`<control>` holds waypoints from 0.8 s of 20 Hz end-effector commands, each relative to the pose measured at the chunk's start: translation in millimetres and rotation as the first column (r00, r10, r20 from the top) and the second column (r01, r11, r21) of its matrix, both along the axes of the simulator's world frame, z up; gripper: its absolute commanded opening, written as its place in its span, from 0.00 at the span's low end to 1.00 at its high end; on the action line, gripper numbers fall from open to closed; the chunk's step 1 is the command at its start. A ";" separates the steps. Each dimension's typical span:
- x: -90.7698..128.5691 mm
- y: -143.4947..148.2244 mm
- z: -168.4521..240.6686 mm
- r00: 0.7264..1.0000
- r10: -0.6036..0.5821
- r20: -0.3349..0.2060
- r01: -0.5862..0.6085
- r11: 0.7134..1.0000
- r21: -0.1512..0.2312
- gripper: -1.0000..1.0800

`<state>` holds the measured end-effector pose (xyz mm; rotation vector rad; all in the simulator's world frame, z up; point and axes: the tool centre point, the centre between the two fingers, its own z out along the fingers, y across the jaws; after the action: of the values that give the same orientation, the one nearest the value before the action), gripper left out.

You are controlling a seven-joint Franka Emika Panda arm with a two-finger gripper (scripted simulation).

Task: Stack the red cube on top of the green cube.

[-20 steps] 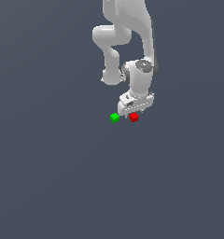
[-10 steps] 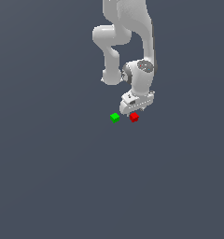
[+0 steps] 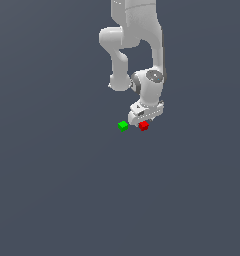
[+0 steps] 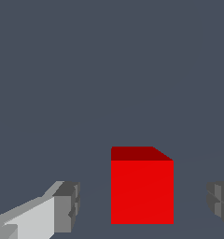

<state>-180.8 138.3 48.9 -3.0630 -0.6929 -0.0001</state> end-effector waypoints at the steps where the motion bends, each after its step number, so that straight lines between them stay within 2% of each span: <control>1: -0.7 0.2 -11.5 1.000 0.001 0.000 -0.001 1.000 -0.001 0.96; 7: -0.9 0.1 -28.4 1.000 0.002 0.000 -0.002 1.000 -0.002 0.96; 13: -0.2 0.4 -28.9 1.000 0.001 0.000 -0.001 1.000 -0.001 0.96; 14: -0.2 0.4 -28.9 1.000 0.001 0.000 -0.001 1.000 -0.001 0.00; 16: -0.2 0.4 -28.9 1.000 0.001 0.000 -0.001 1.000 -0.001 0.00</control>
<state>-181.1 138.7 19.8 -3.0638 -0.6951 0.0005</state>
